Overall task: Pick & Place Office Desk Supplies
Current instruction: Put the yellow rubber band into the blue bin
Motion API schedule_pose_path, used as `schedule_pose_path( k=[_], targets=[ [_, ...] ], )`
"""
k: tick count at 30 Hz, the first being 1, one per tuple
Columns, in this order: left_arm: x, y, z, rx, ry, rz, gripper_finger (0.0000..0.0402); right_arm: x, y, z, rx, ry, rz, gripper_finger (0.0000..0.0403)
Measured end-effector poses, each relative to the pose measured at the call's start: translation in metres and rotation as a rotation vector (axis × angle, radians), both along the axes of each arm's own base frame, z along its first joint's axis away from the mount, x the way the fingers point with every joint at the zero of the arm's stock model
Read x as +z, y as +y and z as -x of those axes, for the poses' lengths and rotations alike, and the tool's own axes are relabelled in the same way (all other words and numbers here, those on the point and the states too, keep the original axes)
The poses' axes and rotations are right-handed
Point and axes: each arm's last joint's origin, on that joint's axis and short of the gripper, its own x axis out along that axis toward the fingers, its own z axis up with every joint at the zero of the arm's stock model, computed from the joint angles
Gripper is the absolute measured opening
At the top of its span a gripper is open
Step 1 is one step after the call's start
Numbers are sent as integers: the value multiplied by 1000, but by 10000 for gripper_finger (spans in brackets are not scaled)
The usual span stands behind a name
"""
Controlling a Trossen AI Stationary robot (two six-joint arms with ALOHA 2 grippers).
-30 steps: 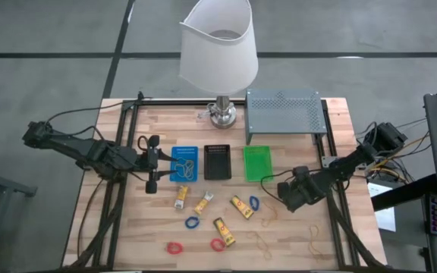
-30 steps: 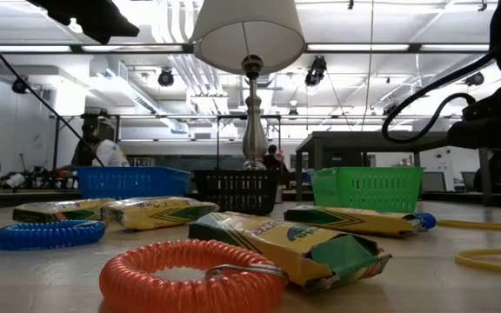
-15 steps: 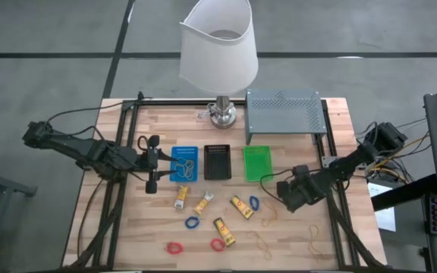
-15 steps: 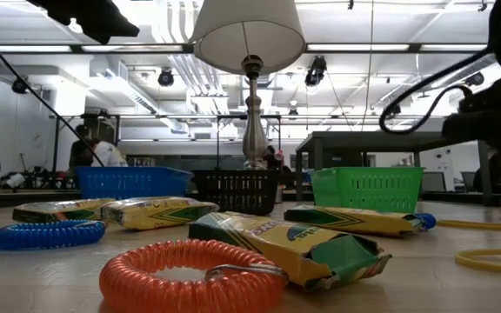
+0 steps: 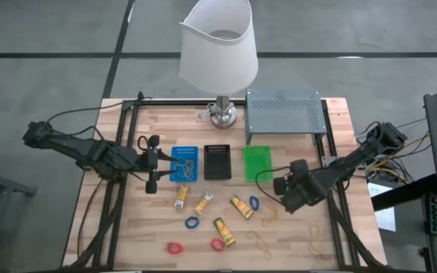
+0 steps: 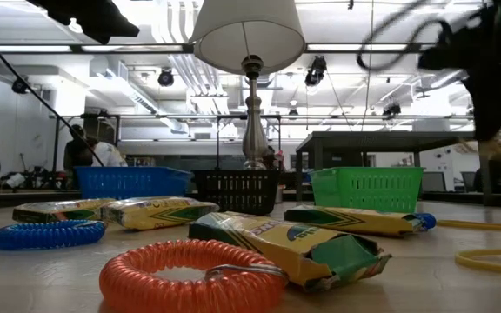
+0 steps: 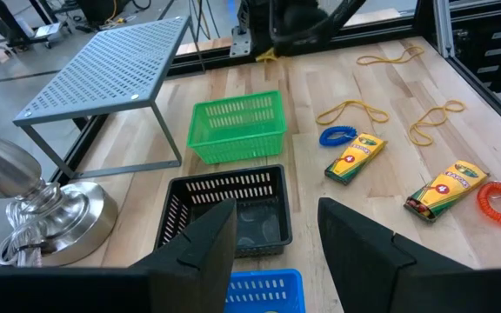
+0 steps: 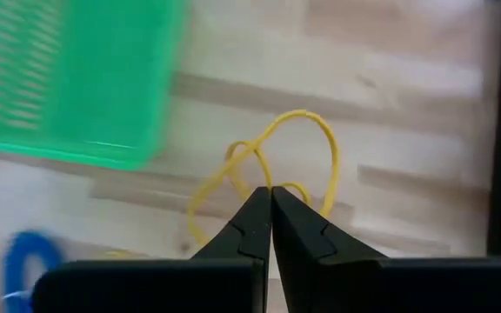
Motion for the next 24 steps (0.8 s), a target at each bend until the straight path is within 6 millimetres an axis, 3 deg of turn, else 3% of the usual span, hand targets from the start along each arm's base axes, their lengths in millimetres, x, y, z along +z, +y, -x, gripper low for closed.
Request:
schedule_pose_path(
  k=[13, 24],
  targets=[
    [0, 0, 0, 0, 0, 0, 168, 63, 11, -35, 374, -233, 290, 8],
    [0, 0, 0, 0, 0, 0, 168, 54, 22, -69, 627, -347, 721, 8]
  ],
)
